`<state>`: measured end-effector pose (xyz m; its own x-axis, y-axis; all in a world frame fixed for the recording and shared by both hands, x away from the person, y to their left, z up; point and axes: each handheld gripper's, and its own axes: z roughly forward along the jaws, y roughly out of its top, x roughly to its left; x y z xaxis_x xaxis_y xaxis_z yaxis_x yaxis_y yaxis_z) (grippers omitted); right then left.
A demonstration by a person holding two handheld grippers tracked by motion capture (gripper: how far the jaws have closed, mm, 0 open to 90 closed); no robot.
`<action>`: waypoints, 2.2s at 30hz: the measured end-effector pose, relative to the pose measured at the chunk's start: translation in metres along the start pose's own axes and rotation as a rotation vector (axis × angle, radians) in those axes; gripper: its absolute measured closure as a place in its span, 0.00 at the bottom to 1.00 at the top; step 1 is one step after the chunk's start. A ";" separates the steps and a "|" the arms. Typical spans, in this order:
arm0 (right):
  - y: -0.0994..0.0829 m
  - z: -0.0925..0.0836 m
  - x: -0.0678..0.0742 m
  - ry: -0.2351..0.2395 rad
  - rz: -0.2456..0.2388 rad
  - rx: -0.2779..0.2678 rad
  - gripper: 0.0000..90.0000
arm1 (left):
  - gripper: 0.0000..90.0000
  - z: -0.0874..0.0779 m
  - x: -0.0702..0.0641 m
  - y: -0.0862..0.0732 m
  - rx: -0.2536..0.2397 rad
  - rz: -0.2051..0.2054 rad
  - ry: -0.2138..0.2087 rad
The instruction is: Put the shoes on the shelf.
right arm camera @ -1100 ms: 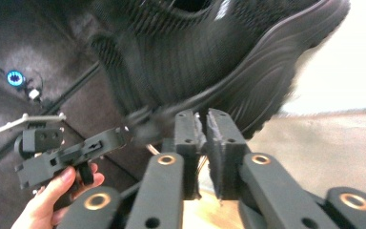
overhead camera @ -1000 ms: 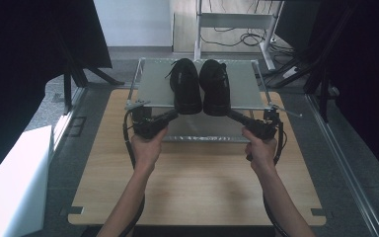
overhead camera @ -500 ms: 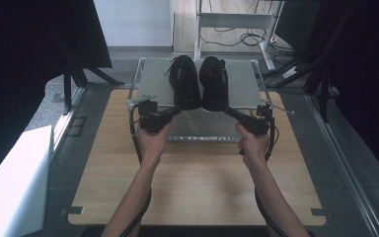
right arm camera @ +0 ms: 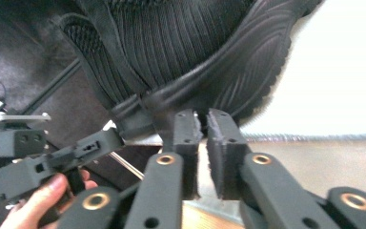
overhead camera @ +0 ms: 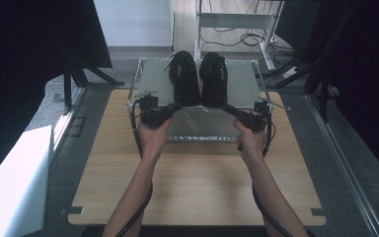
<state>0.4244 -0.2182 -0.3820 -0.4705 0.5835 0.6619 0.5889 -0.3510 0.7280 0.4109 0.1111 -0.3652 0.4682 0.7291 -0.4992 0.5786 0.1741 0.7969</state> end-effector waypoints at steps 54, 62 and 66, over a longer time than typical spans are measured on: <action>-0.105 -0.092 -0.011 -0.068 -0.449 0.277 0.15 | 0.00 -0.074 -0.003 -0.149 0.174 0.351 0.129; -0.130 -0.095 -0.017 -0.120 -0.486 0.366 0.09 | 0.00 -0.075 0.005 -0.177 0.229 0.355 0.159; -0.144 -0.094 -0.024 -0.160 -0.524 0.425 0.05 | 0.00 -0.070 0.008 -0.191 0.281 0.381 0.194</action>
<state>0.2890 -0.2503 -0.4862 -0.6797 0.7102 0.1835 0.5321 0.3051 0.7898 0.2569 0.1304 -0.4979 0.5637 0.8201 -0.0980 0.5610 -0.2931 0.7742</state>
